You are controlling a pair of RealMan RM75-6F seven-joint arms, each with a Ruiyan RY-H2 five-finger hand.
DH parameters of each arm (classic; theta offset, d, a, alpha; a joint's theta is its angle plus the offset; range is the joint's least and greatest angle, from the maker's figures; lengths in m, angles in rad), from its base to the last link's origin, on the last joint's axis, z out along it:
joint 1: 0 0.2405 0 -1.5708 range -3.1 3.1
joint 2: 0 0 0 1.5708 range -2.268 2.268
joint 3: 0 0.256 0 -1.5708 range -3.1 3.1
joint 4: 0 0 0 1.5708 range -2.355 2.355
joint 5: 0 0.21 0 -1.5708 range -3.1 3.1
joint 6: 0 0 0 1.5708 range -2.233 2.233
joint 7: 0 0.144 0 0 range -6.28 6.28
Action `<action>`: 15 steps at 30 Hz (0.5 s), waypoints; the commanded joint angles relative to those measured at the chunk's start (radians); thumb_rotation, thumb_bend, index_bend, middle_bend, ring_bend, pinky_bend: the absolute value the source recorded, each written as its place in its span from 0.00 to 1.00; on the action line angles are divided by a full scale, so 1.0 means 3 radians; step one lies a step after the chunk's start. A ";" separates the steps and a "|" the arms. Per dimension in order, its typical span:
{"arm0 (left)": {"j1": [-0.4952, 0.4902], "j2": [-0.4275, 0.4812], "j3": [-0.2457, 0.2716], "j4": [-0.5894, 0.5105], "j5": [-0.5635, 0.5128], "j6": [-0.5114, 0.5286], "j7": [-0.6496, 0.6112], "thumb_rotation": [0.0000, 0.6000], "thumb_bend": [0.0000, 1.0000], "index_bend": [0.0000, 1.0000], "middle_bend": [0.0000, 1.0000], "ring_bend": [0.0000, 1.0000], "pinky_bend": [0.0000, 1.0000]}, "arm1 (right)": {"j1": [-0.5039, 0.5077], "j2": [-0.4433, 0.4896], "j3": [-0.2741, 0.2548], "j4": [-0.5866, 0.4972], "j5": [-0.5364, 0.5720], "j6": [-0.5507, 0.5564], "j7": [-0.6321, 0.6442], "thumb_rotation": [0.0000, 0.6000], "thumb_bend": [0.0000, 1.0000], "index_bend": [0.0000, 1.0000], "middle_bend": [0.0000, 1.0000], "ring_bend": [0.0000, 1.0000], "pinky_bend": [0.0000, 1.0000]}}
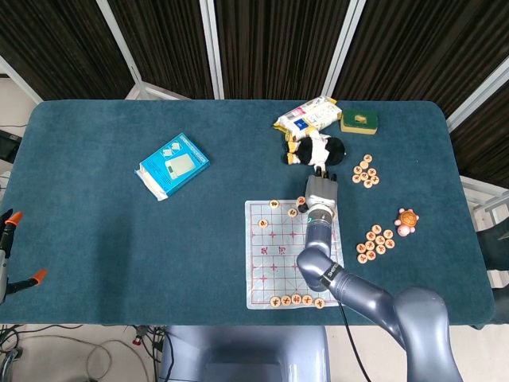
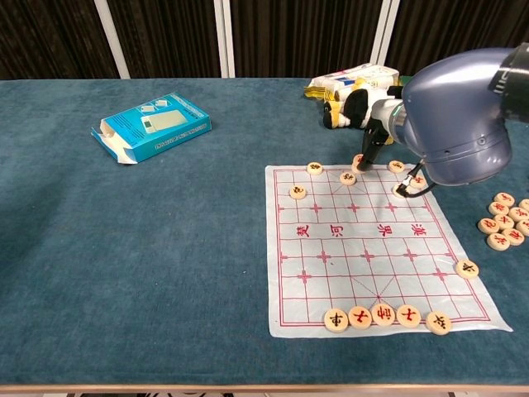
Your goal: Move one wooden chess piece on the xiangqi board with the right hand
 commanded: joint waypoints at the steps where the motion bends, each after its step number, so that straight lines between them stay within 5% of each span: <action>1: -0.0001 -0.0001 0.0002 0.0000 0.0000 -0.0004 0.0004 1.00 0.01 0.02 0.00 0.00 0.04 | 0.0001 -0.0003 -0.0001 -0.0003 0.0002 0.0004 -0.0006 1.00 0.34 0.54 0.00 0.00 0.00; 15: -0.0005 -0.0007 -0.0001 -0.0003 -0.0020 -0.0013 0.0024 1.00 0.01 0.02 0.00 0.00 0.04 | 0.0003 -0.0006 0.0004 0.0025 0.0039 -0.0008 -0.0060 1.00 0.34 0.48 0.00 0.00 0.00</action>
